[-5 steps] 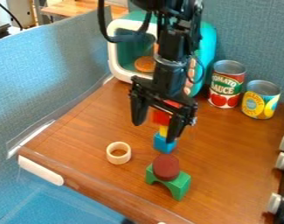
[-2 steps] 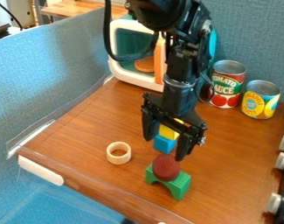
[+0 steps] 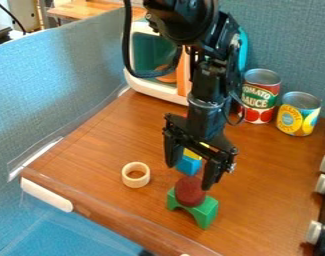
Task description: Move the brown cube to the top of the white cylinder
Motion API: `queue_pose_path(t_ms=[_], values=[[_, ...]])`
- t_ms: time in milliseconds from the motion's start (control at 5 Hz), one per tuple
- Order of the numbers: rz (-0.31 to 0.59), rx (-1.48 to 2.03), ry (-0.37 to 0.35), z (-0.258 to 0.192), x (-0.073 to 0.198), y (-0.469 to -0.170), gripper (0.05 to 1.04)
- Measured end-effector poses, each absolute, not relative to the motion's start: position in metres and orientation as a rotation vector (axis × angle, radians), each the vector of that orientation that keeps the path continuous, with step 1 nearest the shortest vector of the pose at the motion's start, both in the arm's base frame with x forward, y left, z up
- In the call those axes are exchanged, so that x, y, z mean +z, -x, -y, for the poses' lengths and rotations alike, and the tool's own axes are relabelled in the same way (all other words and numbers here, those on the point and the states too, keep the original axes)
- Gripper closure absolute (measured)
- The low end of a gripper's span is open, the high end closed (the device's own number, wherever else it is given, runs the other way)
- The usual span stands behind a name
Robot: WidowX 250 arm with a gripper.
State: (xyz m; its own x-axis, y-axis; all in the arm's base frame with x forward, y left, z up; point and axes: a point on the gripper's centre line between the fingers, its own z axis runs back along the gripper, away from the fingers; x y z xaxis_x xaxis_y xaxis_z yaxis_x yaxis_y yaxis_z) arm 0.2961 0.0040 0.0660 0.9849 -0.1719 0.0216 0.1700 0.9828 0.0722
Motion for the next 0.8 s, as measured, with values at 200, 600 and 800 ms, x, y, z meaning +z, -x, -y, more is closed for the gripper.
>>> queue_pose_path(t_ms=[200,600,800], values=[[-0.006,-0.168,-0.068,-0.001,0.053,-0.295,0.083],[-0.038,-0.172,-0.061,0.005,0.041,-0.294,0.083],[-0.055,-0.171,-0.045,0.007,0.036,-0.293,0.138]])
